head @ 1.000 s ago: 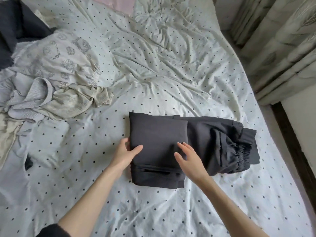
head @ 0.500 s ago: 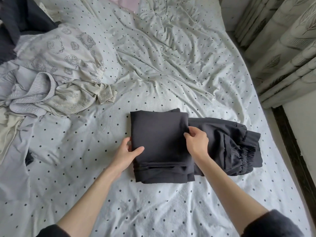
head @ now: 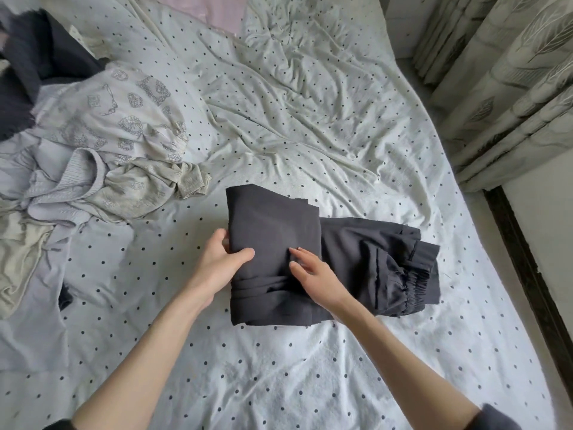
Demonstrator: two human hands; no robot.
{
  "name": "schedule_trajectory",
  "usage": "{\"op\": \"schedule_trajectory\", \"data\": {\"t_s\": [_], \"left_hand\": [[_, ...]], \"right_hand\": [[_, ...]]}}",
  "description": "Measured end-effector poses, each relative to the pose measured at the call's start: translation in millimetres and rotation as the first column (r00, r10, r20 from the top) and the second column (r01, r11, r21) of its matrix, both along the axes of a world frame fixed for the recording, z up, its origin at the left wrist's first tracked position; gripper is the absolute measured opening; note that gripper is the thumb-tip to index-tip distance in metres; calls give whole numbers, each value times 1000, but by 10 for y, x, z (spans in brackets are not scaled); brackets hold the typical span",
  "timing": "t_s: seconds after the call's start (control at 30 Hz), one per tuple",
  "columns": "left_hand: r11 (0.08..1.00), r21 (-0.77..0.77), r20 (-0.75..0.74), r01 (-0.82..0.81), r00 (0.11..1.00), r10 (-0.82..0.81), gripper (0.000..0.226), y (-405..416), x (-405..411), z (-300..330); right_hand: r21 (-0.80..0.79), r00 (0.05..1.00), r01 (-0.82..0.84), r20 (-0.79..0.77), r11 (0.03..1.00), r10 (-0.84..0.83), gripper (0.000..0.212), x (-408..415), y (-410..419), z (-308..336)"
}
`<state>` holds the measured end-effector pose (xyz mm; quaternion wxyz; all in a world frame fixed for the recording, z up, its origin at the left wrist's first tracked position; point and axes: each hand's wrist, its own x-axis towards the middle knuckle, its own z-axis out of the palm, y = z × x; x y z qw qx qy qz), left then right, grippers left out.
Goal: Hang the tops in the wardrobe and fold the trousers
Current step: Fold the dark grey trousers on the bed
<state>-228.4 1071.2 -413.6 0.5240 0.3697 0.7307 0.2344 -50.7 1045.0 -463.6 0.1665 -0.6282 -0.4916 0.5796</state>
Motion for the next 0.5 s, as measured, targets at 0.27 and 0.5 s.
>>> {"op": "schedule_trajectory", "data": {"t_s": [0.27,0.5], "left_hand": [[906,51,-398,419,841,-367,36,263,579,728],[680,43,-249,732,667,-702,37,-34,1598,324]], "right_hand": [[-271,821,251,-450,929,-353,40,325,108,400],[-299,712,541,-335,786,-617,44,1292,-286,354]]}}
